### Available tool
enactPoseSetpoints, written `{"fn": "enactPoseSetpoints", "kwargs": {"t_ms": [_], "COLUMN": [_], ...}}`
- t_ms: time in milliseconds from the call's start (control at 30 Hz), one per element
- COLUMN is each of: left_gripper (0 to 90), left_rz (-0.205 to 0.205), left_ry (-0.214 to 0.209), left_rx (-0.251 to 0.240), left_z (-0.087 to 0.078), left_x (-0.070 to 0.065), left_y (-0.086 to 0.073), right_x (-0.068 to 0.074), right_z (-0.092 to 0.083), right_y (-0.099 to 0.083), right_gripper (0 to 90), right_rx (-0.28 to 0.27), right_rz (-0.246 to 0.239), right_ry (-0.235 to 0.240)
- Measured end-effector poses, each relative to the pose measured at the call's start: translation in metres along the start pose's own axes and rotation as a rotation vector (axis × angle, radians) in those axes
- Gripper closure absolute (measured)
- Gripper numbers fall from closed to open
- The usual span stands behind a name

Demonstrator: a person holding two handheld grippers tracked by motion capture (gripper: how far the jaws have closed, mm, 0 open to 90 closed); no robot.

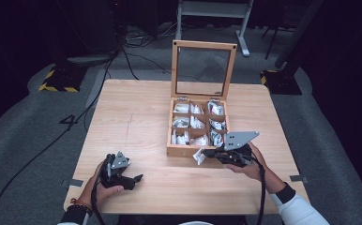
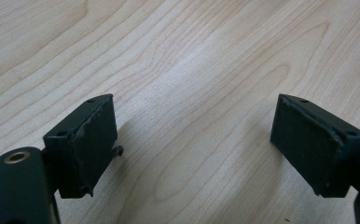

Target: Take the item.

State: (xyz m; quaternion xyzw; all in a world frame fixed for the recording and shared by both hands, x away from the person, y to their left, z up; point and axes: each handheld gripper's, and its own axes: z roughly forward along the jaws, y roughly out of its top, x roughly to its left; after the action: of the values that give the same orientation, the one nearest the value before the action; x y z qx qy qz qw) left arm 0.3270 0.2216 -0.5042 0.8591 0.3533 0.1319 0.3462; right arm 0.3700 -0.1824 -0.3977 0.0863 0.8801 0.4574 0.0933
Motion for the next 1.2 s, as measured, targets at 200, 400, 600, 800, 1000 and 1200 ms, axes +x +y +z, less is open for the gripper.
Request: {"fn": "enactPoseSetpoints", "kwargs": {"t_ms": [200,400,600,800,1000,1200], "left_gripper": [14.9,15.0,15.0,14.9,15.0,14.9], "left_rz": [0.0,0.0,0.0,0.0,0.0,0.0], "left_ry": [0.0,0.0,0.0,0.0,0.0,0.0], "left_rx": [0.0,0.0,0.0,0.0,0.0,0.0], "left_z": [0.0,0.0,0.0,0.0,0.0,0.0], "left_x": [0.0,0.0,0.0,0.0,0.0,0.0], "left_y": [0.0,0.0,0.0,0.0,0.0,0.0], "right_x": [0.005,0.006,0.006,0.008,0.012,0.013], "right_z": [0.01,0.023,0.039,0.051,0.055,0.055], "right_y": [-0.005,-0.012,-0.022,-0.03,-0.042,-0.05], "right_gripper": [90.0,90.0,90.0,90.0,90.0,90.0], "right_rx": [0.024,0.062,0.118,0.171,0.213,0.232], "right_rz": [-0.003,-0.003,-0.005,-0.019,-0.011,0.005], "right_ry": [0.025,0.041,0.057,0.068,0.082,0.089]}}
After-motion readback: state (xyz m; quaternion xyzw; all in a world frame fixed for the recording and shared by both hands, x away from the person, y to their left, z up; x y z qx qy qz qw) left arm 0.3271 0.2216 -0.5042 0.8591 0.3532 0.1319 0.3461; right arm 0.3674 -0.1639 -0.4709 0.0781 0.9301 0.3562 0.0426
